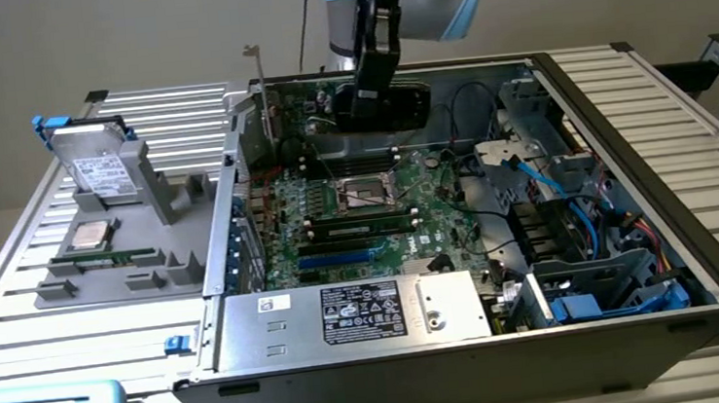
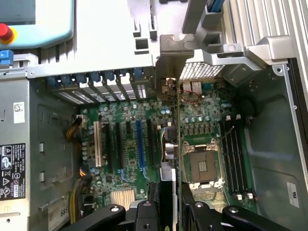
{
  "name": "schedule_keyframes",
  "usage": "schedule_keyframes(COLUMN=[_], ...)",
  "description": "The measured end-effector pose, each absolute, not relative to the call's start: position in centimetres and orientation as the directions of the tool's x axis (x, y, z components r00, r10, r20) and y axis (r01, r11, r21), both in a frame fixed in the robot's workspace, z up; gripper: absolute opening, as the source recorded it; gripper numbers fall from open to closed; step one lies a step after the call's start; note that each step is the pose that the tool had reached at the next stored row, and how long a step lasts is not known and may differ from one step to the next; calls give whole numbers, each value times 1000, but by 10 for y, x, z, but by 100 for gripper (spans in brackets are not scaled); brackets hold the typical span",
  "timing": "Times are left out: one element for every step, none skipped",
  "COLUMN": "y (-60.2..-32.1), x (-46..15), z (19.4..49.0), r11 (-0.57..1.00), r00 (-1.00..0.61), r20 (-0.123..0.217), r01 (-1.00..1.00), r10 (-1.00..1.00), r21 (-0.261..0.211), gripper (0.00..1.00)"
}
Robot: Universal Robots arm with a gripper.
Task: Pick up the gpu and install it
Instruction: 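Insert the gpu into the slot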
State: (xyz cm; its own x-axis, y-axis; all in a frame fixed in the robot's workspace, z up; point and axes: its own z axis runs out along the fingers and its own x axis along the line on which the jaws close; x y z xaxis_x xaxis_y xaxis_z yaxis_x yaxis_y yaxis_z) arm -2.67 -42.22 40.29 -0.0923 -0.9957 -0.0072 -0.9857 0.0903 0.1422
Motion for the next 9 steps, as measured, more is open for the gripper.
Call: schedule_keyframes(y=[-422,-422,-422,-422,-422,-422,-422,-422,-422], x=[-27,-27,-27,-27,-27,-27,-27,-27,-27], z=[403,403,403,402,402,402,402,402,402], r11=[77,68,62,57,53,50,50,50,49], r00=[-78,-69,-62,-57,-52,-48,-48,-48,-47], r20=[-6,-3,1,6,12,17,17,17,17], r01=[-987,-988,-989,-989,-990,-990,-990,-990,-990], r10=[-997,-998,-998,-998,-999,-999,-999,-999,-999], r21=[140,139,137,134,131,130,130,130,130], gripper=[29,29,29,29,29,29,29,29,29])
